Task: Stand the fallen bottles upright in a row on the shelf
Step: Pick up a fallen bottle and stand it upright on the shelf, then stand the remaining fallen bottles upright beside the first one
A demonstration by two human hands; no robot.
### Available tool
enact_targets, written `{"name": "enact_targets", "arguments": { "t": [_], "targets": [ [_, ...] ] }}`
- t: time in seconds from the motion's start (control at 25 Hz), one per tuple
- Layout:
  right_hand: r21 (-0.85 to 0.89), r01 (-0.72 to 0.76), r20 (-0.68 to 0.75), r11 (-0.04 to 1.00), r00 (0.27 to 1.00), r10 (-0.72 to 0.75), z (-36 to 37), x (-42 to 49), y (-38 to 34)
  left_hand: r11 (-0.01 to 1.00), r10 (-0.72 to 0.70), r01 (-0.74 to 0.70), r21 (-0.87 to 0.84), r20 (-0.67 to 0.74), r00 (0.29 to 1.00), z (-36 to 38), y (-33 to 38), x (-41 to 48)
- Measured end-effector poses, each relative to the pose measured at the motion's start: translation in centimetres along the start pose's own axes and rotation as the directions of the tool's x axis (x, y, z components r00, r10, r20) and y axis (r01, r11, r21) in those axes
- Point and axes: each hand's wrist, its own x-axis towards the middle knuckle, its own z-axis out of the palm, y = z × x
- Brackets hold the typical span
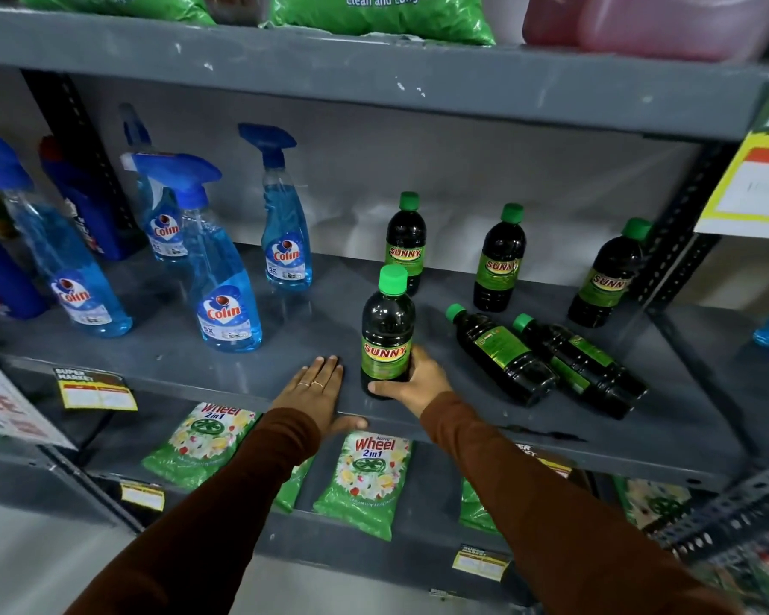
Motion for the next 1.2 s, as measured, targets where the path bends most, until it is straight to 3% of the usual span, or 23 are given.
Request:
{"name": "enact_targets", "arguments": {
  "t": [0.36, 0.48, 0.52, 0.6, 0.64, 0.68, 0.76, 0.88, 0.96, 1.04, 1.12, 1.2],
  "targets": [
    [-0.015, -0.015, 0.016, 1.000, 1.000, 0.015, 0.9, -1.3, 0.2, 1.000, 0.001, -0.001, -0.025, -0.003, 1.000, 0.0, -0.1, 0.1],
    [-0.154, 0.039, 0.049, 0.987, 0.998, -0.032, -0.5, -1.5, 0.5, 1.000, 0.002, -0.002, -0.011, -0.014, 1.000, 0.1, -0.2, 0.0],
    [-0.363, 0.038, -0.036, 0.931, 0.998, -0.055, -1.8, -1.2, 0.7, 1.000, 0.001, -0.001, -0.005, -0.020, 1.000, 0.1, -0.2, -0.1],
    [-0.770, -0.101, -0.258, 0.630, 0.952, -0.163, -4.8, -0.6, 1.7, 1.000, -0.003, 0.003, -0.001, -0.032, 0.999, 0.2, -0.2, -0.1],
    [-0.842, -0.241, -0.364, 0.483, 0.914, -0.178, -5.9, -0.2, 2.3, 1.000, -0.007, 0.007, -0.001, -0.033, 0.999, 0.3, -0.2, -0.1],
    [-0.836, -0.365, -0.460, 0.410, 0.874, -0.159, -6.5, 0.0, 2.4, 1.000, -0.011, 0.011, -0.001, -0.031, 0.999, 0.3, -0.1, -0.1],
    [-0.802, -0.425, -0.508, 0.419, 0.855, -0.104, -6.9, -0.1, 2.0, 1.000, -0.019, 0.019, -0.004, -0.034, 0.999, 0.4, -0.1, -0.1],
    [-0.704, -0.273, -0.468, 0.656, 0.873, -0.139, -7.6, 0.5, 2.1, 1.000, -0.024, 0.023, -0.018, -0.042, 0.999, 0.3, -0.1, -0.1],
    [-0.504, -0.119, -0.504, 0.856, 0.845, -0.179, -7.8, 0.8, 2.1, 1.000, -0.018, 0.017, -0.021, -0.045, 0.999, 0.2, 0.0, -0.1],
    [-0.203, 0.014, -0.535, 0.979, 0.836, -0.123, -7.3, 0.5, 2.3, 1.000, -0.015, 0.015, -0.020, -0.042, 0.999, 0.3, 0.0, -0.1],
    [0.001, 0.059, -0.525, 0.998, 0.849, -0.049, -6.4, -0.3, 2.8, 1.000, -0.019, 0.018, -0.020, -0.030, 0.999, 0.4, -0.1, 0.0],
    [0.019, 0.027, -0.602, 0.999, 0.798, -0.010, -6.2, -0.5, 2.7, 1.000, -0.019, 0.019, -0.013, -0.021, 1.000, 0.3, -0.1, 0.1]
  ]
}}
